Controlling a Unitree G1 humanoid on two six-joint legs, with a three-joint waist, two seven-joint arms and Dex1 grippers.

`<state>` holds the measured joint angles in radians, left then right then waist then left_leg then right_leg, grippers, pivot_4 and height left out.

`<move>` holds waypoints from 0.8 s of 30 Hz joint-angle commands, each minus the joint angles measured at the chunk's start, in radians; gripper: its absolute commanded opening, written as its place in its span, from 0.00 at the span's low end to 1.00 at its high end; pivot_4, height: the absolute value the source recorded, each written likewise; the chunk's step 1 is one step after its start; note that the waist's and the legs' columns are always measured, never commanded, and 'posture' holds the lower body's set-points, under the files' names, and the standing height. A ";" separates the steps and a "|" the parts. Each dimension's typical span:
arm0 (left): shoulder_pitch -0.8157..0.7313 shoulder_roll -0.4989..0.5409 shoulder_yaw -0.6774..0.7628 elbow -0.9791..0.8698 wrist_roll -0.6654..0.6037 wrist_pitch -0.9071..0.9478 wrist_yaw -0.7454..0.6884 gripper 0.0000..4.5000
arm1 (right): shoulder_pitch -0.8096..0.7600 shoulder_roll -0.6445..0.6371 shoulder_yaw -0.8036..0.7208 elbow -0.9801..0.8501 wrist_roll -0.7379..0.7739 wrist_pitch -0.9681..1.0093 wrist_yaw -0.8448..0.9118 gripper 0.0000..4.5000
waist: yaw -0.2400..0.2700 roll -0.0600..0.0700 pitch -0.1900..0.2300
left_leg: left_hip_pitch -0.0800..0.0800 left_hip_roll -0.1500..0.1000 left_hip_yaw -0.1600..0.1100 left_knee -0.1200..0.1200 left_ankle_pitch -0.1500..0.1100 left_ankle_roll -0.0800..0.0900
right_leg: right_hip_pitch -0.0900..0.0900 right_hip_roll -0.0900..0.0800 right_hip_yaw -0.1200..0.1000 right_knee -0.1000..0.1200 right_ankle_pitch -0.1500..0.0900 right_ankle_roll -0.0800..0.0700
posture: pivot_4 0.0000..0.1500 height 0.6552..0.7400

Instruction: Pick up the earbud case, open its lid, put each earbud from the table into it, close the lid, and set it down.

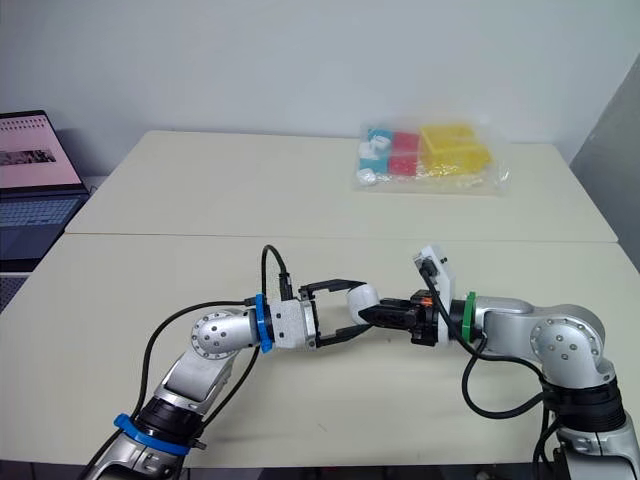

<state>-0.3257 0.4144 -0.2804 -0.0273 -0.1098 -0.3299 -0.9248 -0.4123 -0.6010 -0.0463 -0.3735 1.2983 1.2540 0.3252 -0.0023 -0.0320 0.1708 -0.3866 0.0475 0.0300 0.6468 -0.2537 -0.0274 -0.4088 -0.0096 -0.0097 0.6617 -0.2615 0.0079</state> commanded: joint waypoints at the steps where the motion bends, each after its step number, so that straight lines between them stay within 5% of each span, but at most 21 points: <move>1: -0.032 0.020 0.010 -0.034 -0.024 0.063 -0.017 0.91 | -0.019 -0.019 0.010 -0.036 0.006 0.010 0.038 0.17 | 0.000 0.000 0.000 | 0.000 0.000 0.000 0.000 0.000 0.000 | 0.000 0.000 0.000 0.000 0.000 0.000 | 1.00 0.97; 5: -0.032 0.068 0.016 -0.075 -0.057 0.241 -0.054 1.00 | -0.033 -0.060 0.030 -0.046 -0.035 0.013 0.073 0.17 | -0.001 0.000 0.000 | 0.000 0.000 0.000 0.000 0.000 0.000 | -0.001 0.001 0.000 0.000 0.000 0.000 | 1.00 0.97; 11: -0.064 0.225 0.046 -0.275 -0.294 0.839 -0.119 1.00 | -0.156 -0.361 0.277 -0.123 -0.409 -0.144 0.367 0.17 | -0.006 0.001 0.001 | -0.007 0.000 -0.001 0.000 0.000 0.000 | -0.008 0.001 0.000 0.001 0.000 0.000 | 1.00 0.97; 16: -0.150 0.202 0.037 -0.333 -0.322 0.999 -0.061 1.00 | -0.276 -0.501 0.494 -0.134 -0.748 -0.366 0.582 0.17 | -0.003 0.001 0.002 | -0.013 0.000 -0.002 0.001 0.000 0.000 | -0.013 0.002 -0.001 0.000 0.000 0.000 | 1.00 0.97; 24: -0.206 0.160 -0.071 -0.350 -0.230 1.005 -0.014 1.00 | -0.366 -0.404 0.525 -0.103 -0.880 -0.404 0.680 0.17 | -0.002 0.001 0.002 | -0.013 0.000 -0.001 0.001 0.000 0.000 | -0.013 0.002 0.000 0.001 0.000 -0.001 | 1.00 0.97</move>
<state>-0.5267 0.5810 -0.3501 -0.3461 -0.3469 0.6757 -0.9472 -0.7603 -1.0054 0.4946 -0.4657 0.4401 0.8590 0.9856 -0.0042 -0.0311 0.1727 -0.3993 0.0472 0.0283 0.6480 -0.2535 -0.0277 -0.4218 -0.0073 -0.0098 0.6627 -0.2618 0.0071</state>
